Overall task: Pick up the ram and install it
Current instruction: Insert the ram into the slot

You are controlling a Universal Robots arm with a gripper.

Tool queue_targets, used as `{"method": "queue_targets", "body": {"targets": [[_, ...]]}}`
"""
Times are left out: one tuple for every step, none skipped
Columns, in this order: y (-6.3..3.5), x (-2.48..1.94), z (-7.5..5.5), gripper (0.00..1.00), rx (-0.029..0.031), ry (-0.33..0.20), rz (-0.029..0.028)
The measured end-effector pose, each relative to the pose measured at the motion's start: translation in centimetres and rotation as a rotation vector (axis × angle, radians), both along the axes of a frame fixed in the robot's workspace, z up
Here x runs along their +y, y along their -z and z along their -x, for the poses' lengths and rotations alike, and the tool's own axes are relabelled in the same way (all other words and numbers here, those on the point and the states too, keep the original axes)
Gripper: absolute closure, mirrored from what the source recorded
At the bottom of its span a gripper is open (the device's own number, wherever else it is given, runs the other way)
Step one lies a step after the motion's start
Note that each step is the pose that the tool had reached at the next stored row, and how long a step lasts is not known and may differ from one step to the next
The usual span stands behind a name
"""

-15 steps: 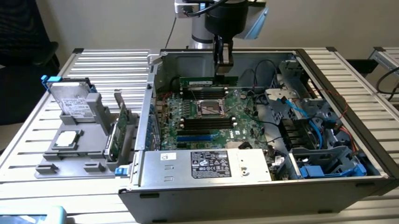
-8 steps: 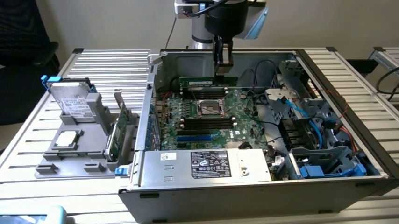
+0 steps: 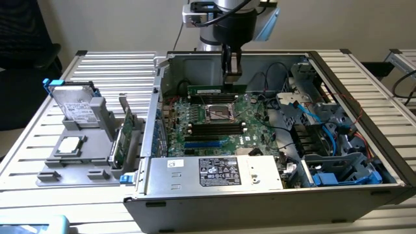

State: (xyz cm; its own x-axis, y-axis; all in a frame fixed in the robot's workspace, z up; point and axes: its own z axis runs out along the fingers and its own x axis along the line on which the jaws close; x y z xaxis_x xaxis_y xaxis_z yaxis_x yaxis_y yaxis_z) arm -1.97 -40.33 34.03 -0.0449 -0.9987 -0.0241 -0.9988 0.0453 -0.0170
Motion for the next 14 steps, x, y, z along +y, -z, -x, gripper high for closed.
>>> {"method": "queue_targets", "body": {"targets": [[0.19, 0.0, 0.0, 0.88, 0.0, 0.0, 0.0004], [0.38, 0.0, 0.0, 0.88, 0.0, 0.0, 0.0011], [0.56, 0.0, 0.0, 0.88, 0.0001, 0.0, 0.0023], [0.73, 0.0, 0.0, 0.88, 0.0, 0.0, 0.0033], [0.84, 0.0, 0.0, 0.88, 0.0, 0.0, 0.0048], [0.89, 0.01, 0.0, 0.88, 0.0, 0.0, 0.0066], [0.89, 0.01, 0.0, 0.88, 0.0001, 0.0, 0.0068], [0.88, 0.0, 0.0, 0.88, 0.0, 0.0, 0.0069], [0.89, 0.0, 0.0, 0.88, 0.0, 0.0, 0.0069], [0.89, 0.0, 0.0, 0.88, 0.0, 0.0, 0.0069], [0.94, 0.0, 0.0, 0.88, 0.0, 0.0, 0.0068], [1.07, 0.03, 0.0, 0.88, -0.0002, 0.0, 0.0081], [1.22, 0.09, 0.0, 0.88, 0.0, 0.0, 0.0107], [1.38, 0.17, 0.0, 0.88, 0.0001, 0.0, 0.0123]]}}
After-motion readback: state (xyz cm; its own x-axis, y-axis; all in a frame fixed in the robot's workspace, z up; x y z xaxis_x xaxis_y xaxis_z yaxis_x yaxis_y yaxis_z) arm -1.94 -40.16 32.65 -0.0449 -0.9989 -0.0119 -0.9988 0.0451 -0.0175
